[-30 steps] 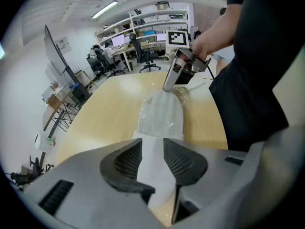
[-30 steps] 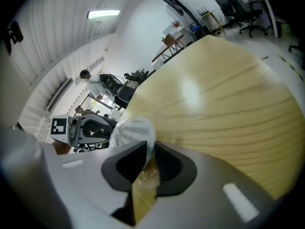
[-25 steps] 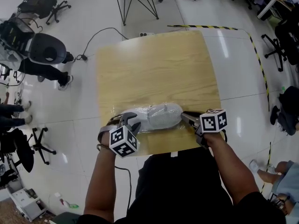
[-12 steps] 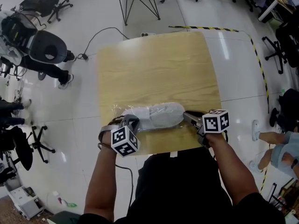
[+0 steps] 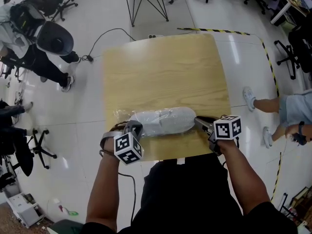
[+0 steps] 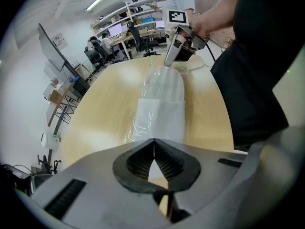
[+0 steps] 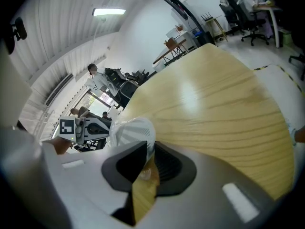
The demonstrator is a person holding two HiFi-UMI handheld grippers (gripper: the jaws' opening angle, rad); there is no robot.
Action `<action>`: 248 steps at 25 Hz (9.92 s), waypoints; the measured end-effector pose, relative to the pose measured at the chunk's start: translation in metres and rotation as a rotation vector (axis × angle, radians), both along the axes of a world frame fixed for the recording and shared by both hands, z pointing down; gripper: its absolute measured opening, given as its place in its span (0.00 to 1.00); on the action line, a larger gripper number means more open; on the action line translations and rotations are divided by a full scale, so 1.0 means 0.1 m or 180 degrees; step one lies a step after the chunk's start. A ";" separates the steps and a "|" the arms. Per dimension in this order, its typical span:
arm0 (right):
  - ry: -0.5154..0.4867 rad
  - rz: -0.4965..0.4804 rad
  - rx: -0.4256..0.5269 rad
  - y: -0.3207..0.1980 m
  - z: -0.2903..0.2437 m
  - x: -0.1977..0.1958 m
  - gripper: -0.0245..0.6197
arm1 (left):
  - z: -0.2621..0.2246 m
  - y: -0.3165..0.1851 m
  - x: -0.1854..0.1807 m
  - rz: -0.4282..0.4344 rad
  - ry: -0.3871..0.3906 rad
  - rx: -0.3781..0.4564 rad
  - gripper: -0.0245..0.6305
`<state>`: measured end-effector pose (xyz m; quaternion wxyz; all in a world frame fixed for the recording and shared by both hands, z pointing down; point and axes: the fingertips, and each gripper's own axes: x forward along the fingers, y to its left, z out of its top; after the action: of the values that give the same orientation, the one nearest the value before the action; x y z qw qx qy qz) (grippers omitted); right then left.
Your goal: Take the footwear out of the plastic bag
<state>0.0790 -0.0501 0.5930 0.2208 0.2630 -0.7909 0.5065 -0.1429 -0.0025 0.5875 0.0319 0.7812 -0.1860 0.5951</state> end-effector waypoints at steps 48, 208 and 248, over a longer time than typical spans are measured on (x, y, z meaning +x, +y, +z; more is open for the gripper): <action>-0.0383 0.0179 -0.0367 0.20 0.01 -0.07 0.19 | 0.18 0.24 -0.36 -0.0382 -0.0027 -0.0076 0.05; -0.0476 0.0418 0.1444 0.96 -1.95 -0.11 0.04 | -1.49 0.48 0.46 -0.2053 0.2901 -0.0093 0.05; -0.0381 -0.0440 0.1598 2.68 -1.98 1.20 0.04 | -1.92 2.69 1.84 -0.2920 0.2800 0.0432 0.05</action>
<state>0.1987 0.2182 0.3949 0.1355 0.2245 -0.9195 0.2929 0.0409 0.2661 0.3953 0.3072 0.7937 -0.5083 0.1316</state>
